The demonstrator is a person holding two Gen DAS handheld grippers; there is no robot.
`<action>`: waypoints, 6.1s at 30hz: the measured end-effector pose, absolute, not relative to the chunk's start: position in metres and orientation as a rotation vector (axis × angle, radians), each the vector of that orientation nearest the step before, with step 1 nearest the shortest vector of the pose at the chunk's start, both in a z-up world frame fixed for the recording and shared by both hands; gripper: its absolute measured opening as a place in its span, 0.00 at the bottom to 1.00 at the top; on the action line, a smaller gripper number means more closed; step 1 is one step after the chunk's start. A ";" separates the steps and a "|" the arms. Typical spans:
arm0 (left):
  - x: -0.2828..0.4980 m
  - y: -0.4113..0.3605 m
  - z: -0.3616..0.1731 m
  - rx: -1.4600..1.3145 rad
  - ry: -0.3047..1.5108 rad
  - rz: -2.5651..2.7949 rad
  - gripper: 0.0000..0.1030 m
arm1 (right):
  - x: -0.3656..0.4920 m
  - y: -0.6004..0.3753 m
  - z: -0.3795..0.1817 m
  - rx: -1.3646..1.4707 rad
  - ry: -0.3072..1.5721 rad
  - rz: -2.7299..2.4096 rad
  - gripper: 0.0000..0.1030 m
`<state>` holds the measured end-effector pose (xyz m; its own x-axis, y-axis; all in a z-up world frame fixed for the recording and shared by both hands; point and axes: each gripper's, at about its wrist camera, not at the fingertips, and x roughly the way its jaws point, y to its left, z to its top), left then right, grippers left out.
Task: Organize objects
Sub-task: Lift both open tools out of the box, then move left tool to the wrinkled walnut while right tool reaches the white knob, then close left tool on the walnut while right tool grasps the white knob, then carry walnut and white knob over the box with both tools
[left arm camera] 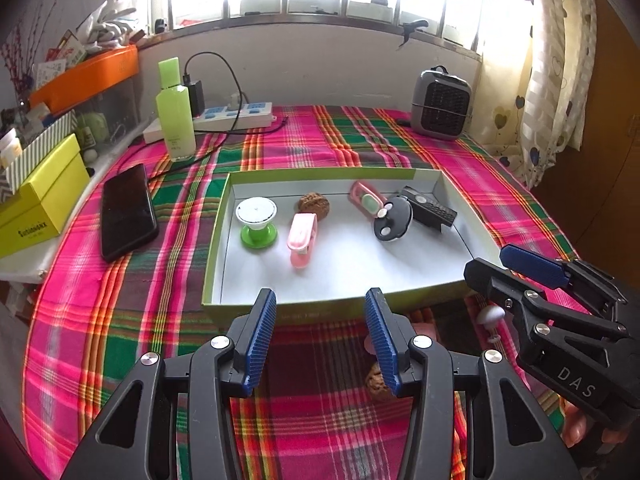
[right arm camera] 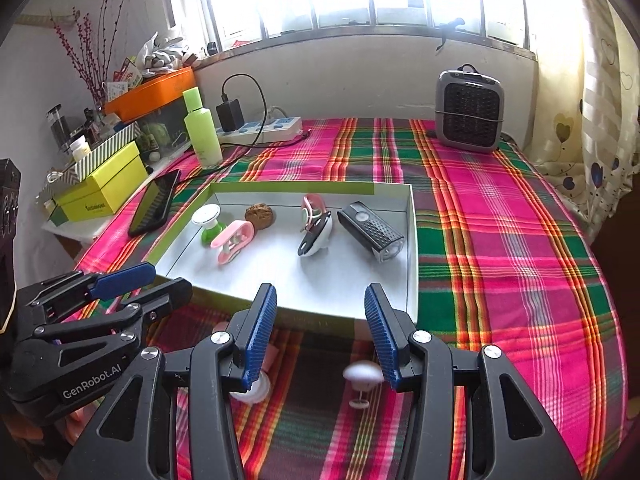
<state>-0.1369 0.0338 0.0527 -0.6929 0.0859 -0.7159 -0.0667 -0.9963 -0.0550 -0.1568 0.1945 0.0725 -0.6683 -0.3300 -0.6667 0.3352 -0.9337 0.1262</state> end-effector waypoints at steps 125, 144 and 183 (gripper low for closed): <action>-0.125 0.036 0.015 -1.241 -0.139 2.659 0.27 | -0.142 0.206 0.040 1.178 0.057 -2.517 0.27; -0.134 0.025 0.041 -1.180 -0.167 2.686 0.27 | -0.146 0.196 0.066 1.091 0.042 -2.521 0.27; -0.202 -0.007 0.035 -1.248 -0.210 2.714 0.27 | -0.223 0.147 0.055 1.128 0.050 -2.433 0.27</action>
